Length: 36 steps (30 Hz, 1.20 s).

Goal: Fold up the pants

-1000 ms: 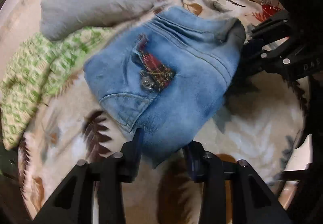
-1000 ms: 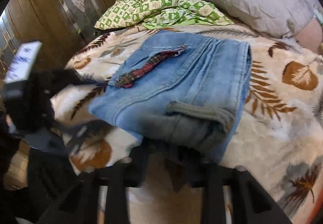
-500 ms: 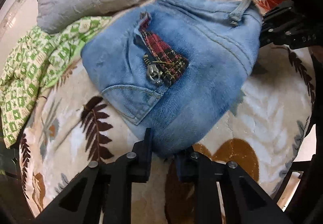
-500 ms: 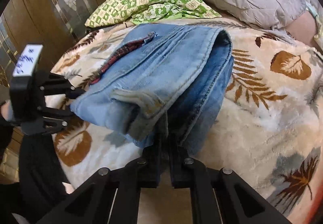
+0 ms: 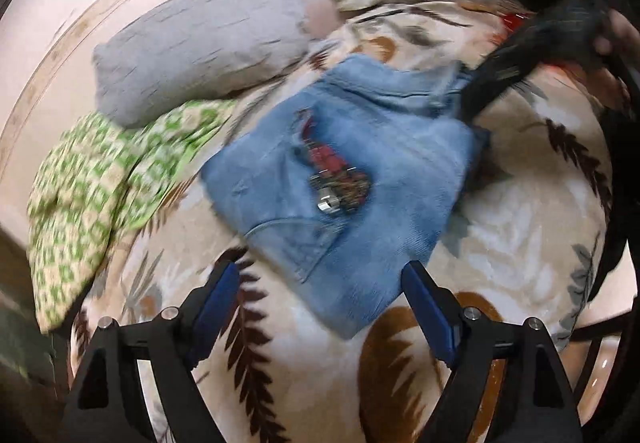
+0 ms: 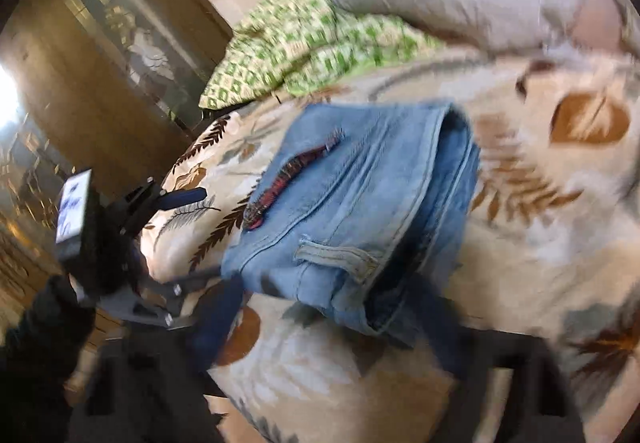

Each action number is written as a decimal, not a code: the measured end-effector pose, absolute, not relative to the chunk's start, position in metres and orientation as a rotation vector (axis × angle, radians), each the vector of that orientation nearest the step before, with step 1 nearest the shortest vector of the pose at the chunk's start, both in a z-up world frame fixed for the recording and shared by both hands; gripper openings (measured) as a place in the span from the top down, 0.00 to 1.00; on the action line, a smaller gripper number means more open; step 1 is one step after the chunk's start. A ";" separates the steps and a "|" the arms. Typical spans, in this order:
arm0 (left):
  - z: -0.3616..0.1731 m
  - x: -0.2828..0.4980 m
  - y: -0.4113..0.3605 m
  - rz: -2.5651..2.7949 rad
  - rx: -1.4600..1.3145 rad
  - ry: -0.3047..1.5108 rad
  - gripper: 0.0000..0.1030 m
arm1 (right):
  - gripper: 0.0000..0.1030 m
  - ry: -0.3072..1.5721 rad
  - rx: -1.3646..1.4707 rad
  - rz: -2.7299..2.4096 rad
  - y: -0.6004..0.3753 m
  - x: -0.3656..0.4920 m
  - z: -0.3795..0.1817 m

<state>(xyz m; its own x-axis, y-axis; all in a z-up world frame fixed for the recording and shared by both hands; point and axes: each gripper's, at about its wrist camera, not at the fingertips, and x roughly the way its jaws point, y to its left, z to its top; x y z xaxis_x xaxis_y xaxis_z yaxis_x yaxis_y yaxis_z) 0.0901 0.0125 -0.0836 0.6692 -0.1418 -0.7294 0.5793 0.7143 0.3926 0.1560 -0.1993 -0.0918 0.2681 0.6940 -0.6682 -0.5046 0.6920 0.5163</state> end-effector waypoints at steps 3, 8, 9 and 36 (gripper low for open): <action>-0.089 0.092 0.002 -0.514 0.719 0.755 0.36 | 0.70 0.995 0.168 0.842 -0.188 0.154 -0.092; -0.097 0.088 -0.008 -0.619 0.726 0.795 0.87 | 0.74 0.989 0.065 0.774 -0.193 0.156 -0.087; -0.100 0.091 -0.008 -0.623 0.709 0.816 0.87 | 0.74 1.005 0.056 0.761 -0.195 0.158 -0.092; -0.040 0.244 0.090 -0.301 -0.104 0.893 0.03 | 0.25 0.936 0.186 0.642 -0.221 0.222 -0.058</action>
<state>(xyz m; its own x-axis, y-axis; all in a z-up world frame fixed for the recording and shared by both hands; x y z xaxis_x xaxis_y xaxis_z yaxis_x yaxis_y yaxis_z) 0.2444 0.0904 -0.0400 0.5884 -0.3008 -0.7505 0.2145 0.9530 -0.2138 0.2218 -0.2214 -0.0579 0.4240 0.5873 -0.6894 -0.4317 0.8003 0.4162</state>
